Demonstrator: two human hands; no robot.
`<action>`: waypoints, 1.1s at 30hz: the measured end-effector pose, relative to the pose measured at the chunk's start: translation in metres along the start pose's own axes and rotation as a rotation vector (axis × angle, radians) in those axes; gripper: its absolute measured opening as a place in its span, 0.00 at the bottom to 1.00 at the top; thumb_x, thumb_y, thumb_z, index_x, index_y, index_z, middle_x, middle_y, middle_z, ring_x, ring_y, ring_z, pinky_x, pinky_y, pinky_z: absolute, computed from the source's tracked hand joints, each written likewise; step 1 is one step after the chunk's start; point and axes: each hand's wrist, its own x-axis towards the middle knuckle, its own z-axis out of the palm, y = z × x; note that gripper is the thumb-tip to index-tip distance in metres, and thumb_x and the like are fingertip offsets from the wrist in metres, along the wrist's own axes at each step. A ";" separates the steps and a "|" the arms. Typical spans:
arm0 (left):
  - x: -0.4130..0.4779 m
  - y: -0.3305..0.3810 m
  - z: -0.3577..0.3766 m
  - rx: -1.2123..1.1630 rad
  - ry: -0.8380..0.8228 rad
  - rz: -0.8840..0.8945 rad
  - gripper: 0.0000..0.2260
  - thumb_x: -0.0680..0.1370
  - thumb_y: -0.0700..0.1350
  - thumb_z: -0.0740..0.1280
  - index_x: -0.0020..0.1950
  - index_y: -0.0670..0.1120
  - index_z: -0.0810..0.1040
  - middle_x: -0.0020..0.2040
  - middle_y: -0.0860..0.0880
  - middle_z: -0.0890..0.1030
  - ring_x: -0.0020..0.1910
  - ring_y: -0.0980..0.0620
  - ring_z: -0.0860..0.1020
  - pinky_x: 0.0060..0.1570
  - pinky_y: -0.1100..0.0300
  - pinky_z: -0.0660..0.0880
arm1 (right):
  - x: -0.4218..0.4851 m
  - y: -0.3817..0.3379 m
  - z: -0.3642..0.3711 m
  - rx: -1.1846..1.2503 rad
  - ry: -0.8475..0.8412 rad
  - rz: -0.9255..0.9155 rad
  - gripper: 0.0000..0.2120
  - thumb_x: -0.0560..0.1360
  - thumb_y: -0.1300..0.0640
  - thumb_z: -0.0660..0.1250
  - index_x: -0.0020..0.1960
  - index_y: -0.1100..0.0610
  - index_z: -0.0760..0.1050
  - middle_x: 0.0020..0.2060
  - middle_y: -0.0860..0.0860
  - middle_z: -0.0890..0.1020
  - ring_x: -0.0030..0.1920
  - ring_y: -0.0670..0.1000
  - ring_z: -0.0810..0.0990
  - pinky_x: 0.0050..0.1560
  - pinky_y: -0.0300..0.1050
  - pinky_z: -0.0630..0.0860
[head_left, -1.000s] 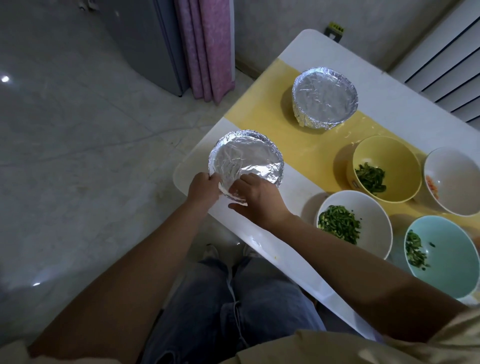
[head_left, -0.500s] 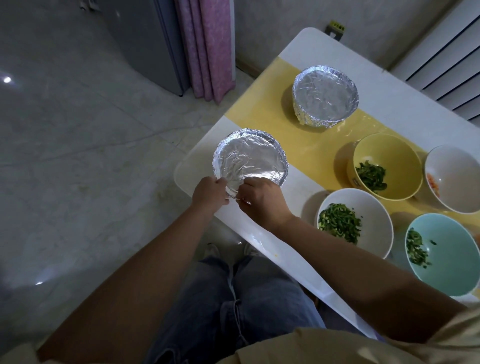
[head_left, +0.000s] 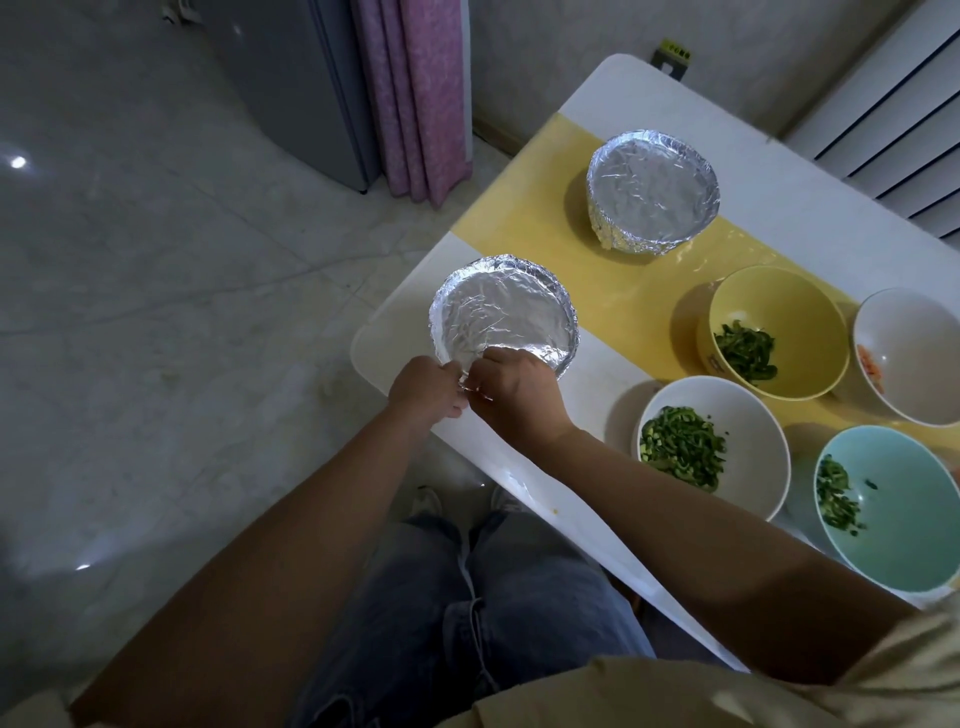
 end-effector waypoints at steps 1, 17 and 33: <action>0.002 -0.002 -0.001 0.061 0.011 0.014 0.12 0.80 0.39 0.62 0.37 0.39 0.72 0.28 0.44 0.75 0.21 0.54 0.75 0.24 0.69 0.67 | 0.000 0.000 -0.001 0.005 -0.002 -0.024 0.09 0.59 0.66 0.78 0.32 0.59 0.77 0.27 0.54 0.76 0.27 0.57 0.76 0.31 0.37 0.62; 0.011 0.006 -0.018 0.120 0.134 0.070 0.15 0.79 0.51 0.60 0.40 0.41 0.74 0.30 0.46 0.79 0.25 0.49 0.78 0.27 0.64 0.68 | -0.006 0.031 -0.010 0.034 -0.073 -0.207 0.05 0.69 0.66 0.71 0.36 0.58 0.79 0.33 0.53 0.77 0.35 0.57 0.77 0.34 0.46 0.73; 0.010 0.002 -0.011 0.378 0.232 0.202 0.15 0.80 0.46 0.62 0.46 0.35 0.80 0.42 0.39 0.84 0.43 0.40 0.83 0.42 0.53 0.77 | -0.005 -0.001 0.007 0.123 0.071 0.012 0.09 0.60 0.68 0.76 0.31 0.58 0.79 0.28 0.52 0.78 0.28 0.57 0.78 0.29 0.38 0.71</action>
